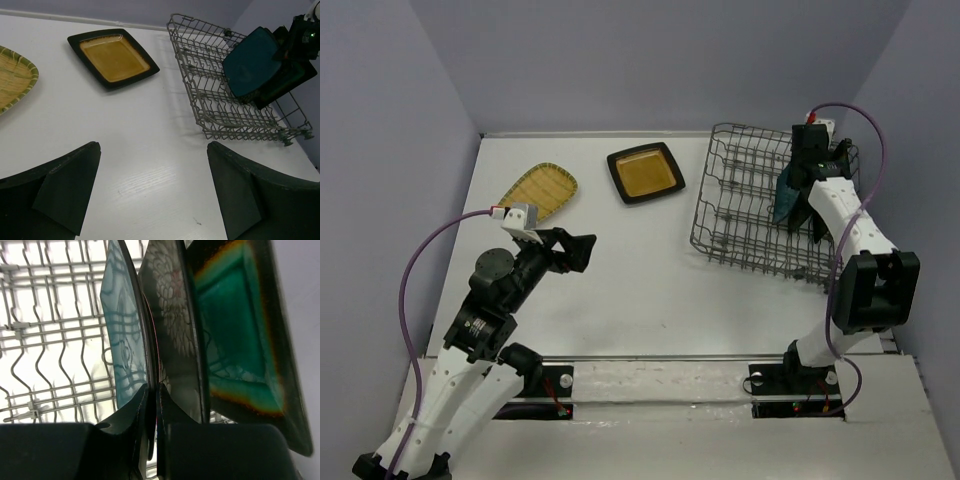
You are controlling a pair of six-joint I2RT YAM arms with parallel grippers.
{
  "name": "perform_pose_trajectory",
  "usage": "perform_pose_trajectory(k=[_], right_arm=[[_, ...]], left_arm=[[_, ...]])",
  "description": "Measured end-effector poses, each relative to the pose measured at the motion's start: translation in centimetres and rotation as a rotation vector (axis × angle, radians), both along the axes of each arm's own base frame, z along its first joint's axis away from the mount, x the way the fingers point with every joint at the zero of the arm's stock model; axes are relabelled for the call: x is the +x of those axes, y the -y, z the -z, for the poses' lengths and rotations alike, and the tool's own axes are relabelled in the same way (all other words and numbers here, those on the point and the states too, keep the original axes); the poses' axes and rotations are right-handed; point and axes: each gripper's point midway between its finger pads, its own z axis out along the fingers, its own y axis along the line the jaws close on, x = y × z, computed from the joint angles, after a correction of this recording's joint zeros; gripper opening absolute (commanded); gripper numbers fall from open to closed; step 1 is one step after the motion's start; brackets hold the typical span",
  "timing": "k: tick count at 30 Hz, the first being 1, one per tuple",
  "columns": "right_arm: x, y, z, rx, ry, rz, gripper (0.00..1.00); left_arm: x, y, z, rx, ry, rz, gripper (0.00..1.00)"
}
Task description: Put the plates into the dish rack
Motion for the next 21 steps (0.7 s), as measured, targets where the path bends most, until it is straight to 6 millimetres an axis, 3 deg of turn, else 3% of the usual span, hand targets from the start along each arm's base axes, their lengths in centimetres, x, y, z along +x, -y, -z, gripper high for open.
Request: perform_pose_trajectory(k=[6,10,12,15,21], right_arm=[[0.9,-0.3,1.7,0.007,-0.033,-0.010,0.07],[1.0,-0.3,1.8,0.010,-0.032,-0.014,0.07],[1.1,-0.3,1.8,0.009,-0.033,-0.014,0.18],[1.3,-0.2,1.7,0.011,-0.019,-0.005,0.50],[2.0,-0.3,0.8,0.024,0.035,0.006,0.70]], left_arm=[[0.0,0.0,0.0,0.000,0.000,0.000,0.99],[0.0,0.0,0.0,0.001,-0.001,0.000,0.99],[0.0,0.0,0.1,0.001,-0.003,0.000,0.99],[0.1,0.0,0.2,0.004,-0.008,-0.001,0.99],[0.8,0.0,1.1,0.016,-0.041,-0.012,0.99]])
